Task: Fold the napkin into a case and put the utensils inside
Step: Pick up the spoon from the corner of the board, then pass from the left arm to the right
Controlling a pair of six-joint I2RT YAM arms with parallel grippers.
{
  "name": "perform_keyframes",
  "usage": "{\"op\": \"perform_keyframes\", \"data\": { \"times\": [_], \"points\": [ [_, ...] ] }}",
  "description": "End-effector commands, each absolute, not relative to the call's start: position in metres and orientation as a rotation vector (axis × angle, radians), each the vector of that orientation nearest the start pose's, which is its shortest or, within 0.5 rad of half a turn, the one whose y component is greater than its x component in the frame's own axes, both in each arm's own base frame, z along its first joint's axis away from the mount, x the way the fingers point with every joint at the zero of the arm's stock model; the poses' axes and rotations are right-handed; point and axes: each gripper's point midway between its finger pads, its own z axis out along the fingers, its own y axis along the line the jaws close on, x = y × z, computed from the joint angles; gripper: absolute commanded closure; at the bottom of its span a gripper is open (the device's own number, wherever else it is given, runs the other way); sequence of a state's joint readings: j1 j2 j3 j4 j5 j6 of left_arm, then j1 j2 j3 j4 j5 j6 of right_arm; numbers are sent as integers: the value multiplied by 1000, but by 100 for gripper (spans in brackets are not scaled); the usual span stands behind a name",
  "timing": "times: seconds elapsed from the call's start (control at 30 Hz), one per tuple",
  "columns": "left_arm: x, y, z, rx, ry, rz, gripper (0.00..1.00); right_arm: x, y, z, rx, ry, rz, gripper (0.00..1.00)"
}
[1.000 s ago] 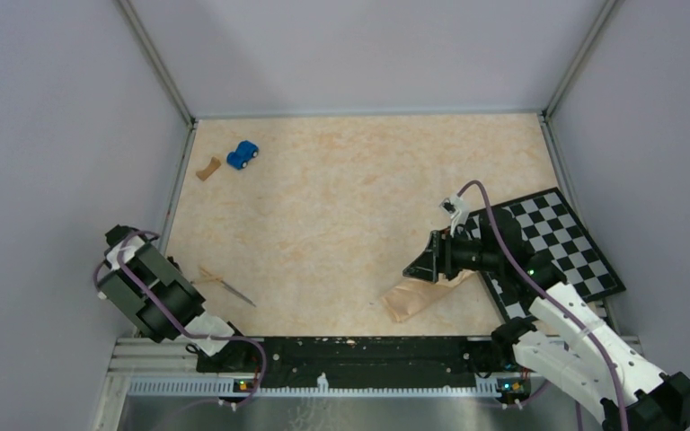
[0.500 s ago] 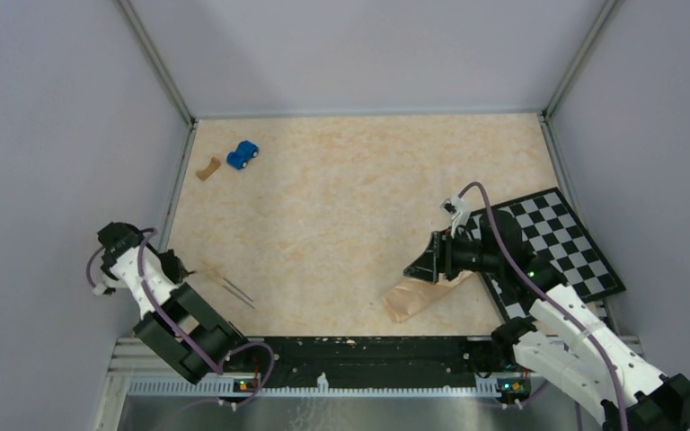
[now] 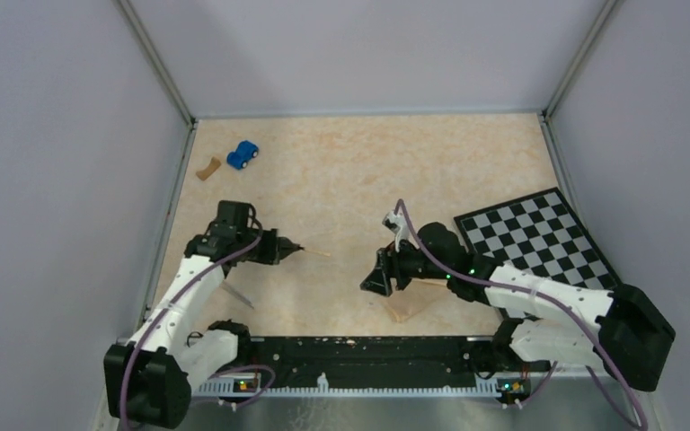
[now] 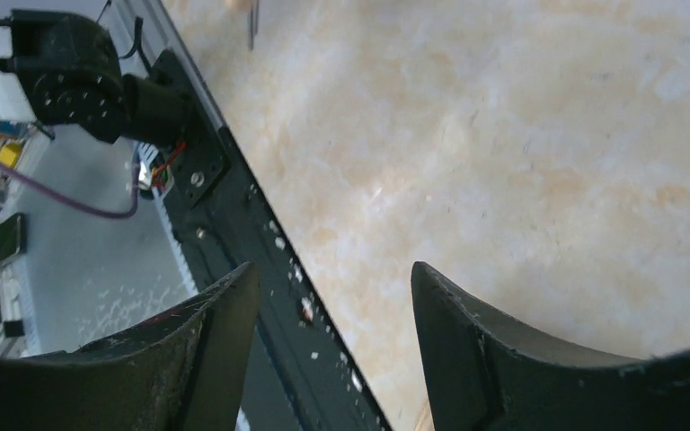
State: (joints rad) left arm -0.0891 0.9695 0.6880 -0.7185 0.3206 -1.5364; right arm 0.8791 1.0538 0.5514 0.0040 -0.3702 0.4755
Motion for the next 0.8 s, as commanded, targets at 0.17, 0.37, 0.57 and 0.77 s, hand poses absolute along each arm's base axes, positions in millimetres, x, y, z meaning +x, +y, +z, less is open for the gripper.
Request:
{"op": "perform_keyframes", "data": {
  "times": [0.17,0.37,0.57,0.77],
  "points": [
    [263,-210,162,-1788,2239,-1257,100,206,356,195,-467,1791,1001,38],
    [259,-224,158,-1786,2279,-1294,100,225,345,208,-308,1698,917,50],
    [258,-226,157,-1793,2267,-1325,100,231,349,206,-310,1705,878,64],
    [256,-228,156,-1788,2282,-1328,100,232,351,211,-310,1682,893,69]
  ]
}}
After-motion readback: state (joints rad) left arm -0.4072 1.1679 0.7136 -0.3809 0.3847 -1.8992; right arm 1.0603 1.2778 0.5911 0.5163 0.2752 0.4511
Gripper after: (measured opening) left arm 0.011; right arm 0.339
